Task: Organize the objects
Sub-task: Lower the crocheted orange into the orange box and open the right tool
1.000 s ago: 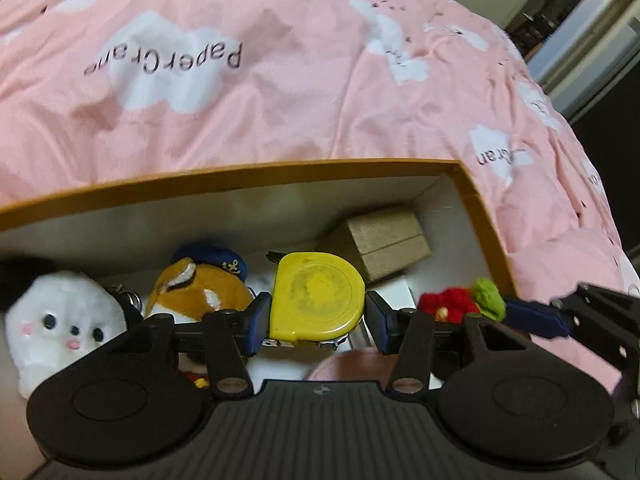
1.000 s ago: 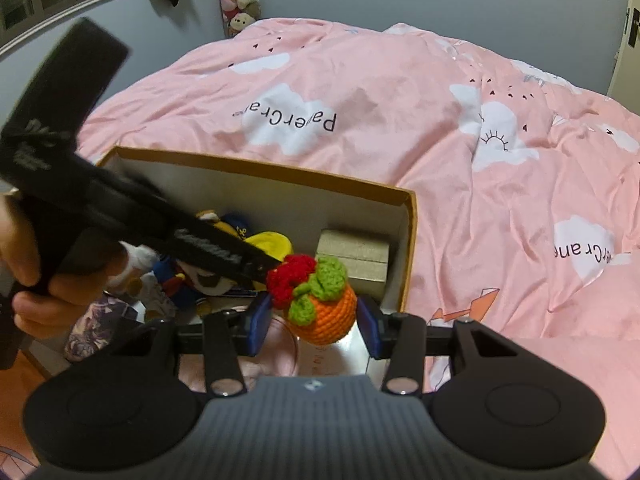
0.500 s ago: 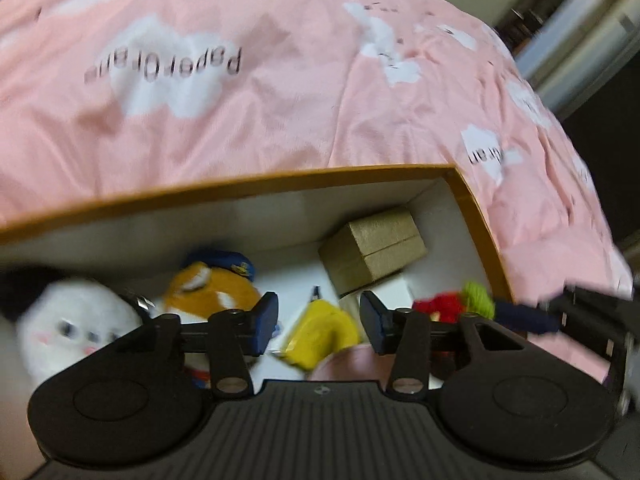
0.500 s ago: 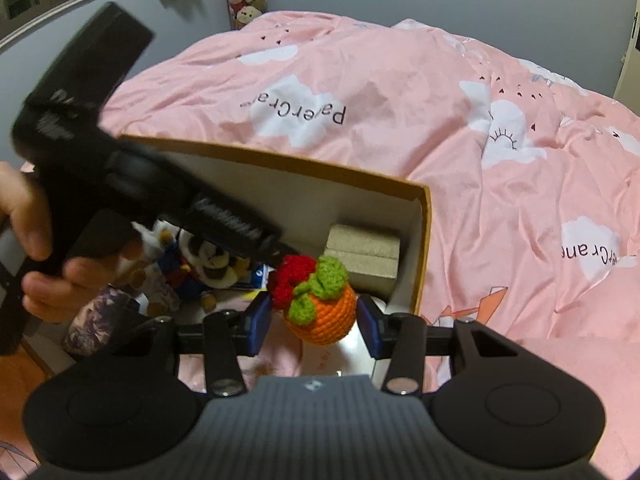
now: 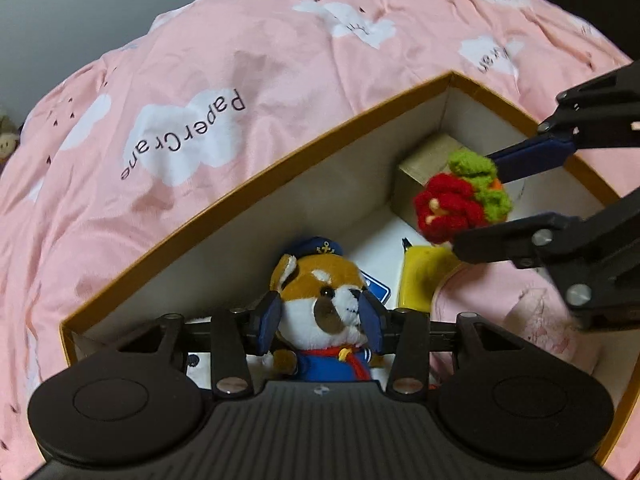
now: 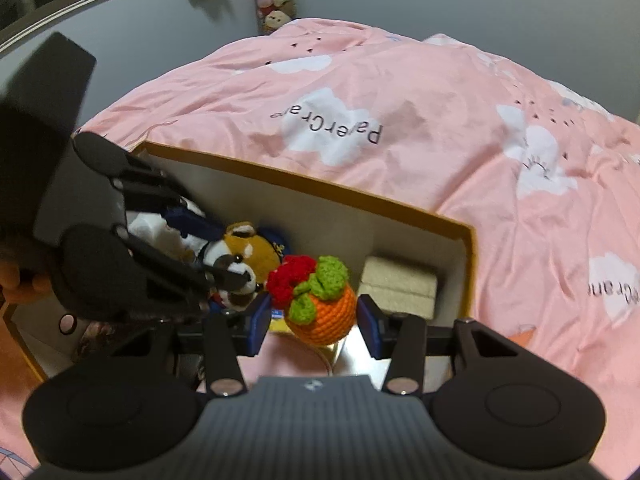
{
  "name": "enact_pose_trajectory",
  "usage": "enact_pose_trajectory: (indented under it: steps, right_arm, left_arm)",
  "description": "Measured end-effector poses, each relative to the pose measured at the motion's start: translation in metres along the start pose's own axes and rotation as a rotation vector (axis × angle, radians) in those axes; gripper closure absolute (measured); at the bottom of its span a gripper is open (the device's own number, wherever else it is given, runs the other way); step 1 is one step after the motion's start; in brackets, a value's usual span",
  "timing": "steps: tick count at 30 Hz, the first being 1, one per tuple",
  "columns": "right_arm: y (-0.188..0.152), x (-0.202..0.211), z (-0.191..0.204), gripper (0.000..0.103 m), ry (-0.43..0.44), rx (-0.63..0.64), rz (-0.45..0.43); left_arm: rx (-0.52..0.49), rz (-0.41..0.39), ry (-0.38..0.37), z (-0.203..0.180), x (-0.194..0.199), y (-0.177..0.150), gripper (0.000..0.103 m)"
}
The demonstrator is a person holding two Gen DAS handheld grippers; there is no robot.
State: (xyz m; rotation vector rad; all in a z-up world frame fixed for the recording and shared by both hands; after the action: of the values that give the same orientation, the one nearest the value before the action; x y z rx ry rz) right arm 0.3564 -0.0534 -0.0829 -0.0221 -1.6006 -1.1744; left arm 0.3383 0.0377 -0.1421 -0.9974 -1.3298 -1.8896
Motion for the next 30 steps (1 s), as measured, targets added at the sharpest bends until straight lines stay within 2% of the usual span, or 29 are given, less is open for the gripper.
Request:
enact_pose_trajectory:
  steps: [3,7,13,20,22,23,26,28,30]
  right_arm:
    - [0.007,-0.009,-0.001,0.055,-0.007,0.013,0.004]
    - [0.015,-0.025,0.001,0.054,-0.007,0.042,0.021]
    - [0.018,-0.047,0.001,0.053,-0.031,0.080,0.058]
    - [0.014,-0.039,0.006,0.053,-0.040,0.108,0.069]
    - [0.012,-0.029,0.009,0.053,-0.040,0.109,0.063]
    - [0.011,-0.021,0.012,0.053,-0.037,0.105,0.057]
    - [0.009,0.002,0.019,0.044,-0.035,0.085,0.030]
    - [0.007,0.021,0.026,0.043,-0.028,0.072,0.006]
    - [0.005,0.042,0.033,0.040,-0.040,0.051,-0.016]
  left_arm:
    - [0.053,0.004,-0.002,0.010,0.001,-0.004,0.053]
    - [0.054,0.006,0.012,0.013,0.004,-0.009,0.053]
    - [0.089,0.011,-0.009,0.016,0.003,-0.012,0.053]
    - [0.120,0.016,-0.011,0.016,0.004,-0.013,0.053]
    - [0.139,0.009,0.002,0.017,0.008,-0.014,0.058]
    - [0.149,-0.001,0.016,0.019,0.012,-0.014,0.058]
    - [0.218,-0.066,0.040,0.024,0.036,-0.015,0.058]
    - [0.275,-0.117,0.034,0.024,0.058,-0.017,0.058]
    - [0.334,-0.175,0.066,0.025,0.084,-0.020,0.058]
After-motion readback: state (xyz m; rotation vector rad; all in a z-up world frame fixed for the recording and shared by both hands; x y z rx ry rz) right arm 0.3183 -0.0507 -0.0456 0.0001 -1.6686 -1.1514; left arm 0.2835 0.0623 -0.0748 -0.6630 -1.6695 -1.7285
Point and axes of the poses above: each gripper's, at about its wrist camera, not at the fingertips, and x roughly against the way its jaws point, z to its left, y to its top, the point moved 7 cm from there along -x, roughly the way its jaws point, and after that the axes turned 5 degrees about y, right-handed, at the moved point
